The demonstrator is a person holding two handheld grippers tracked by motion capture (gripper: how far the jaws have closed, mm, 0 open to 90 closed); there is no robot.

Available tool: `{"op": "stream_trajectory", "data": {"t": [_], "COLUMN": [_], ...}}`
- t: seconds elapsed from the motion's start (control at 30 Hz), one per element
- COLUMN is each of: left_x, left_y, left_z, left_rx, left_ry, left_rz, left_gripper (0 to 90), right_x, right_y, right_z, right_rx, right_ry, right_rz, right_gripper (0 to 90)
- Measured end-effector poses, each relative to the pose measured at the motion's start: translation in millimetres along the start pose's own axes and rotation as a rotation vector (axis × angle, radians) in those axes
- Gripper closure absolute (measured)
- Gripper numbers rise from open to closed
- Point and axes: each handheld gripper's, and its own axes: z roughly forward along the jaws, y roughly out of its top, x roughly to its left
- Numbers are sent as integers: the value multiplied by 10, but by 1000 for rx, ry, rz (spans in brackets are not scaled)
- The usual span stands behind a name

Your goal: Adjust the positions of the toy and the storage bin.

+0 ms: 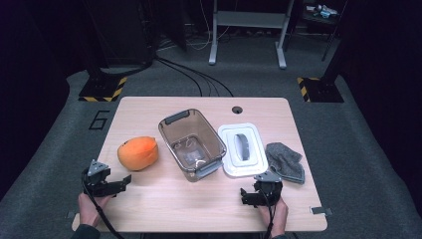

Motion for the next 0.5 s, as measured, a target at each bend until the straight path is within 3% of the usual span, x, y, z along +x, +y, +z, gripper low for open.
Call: {"op": "stream_trajectory", "data": {"t": [0.17, 0.27, 0.5], "left_x": [7, 9, -6], "left_y": [189, 398, 730], "left_z": [-51, -73, 0], "left_rx": [-27, -45, -60], "left_ry": [7, 15, 31], "left_rz": [-3, 3, -4], "left_gripper": [108, 109, 110], "right_x": [-6, -15, -15], "right_y": [-2, 0, -1], "right_z": [2, 8, 7], "right_rx": [4, 3, 2], "right_ry": [12, 16, 13], "right_rz": [3, 1, 2], "right_gripper": [0, 0, 0]}}
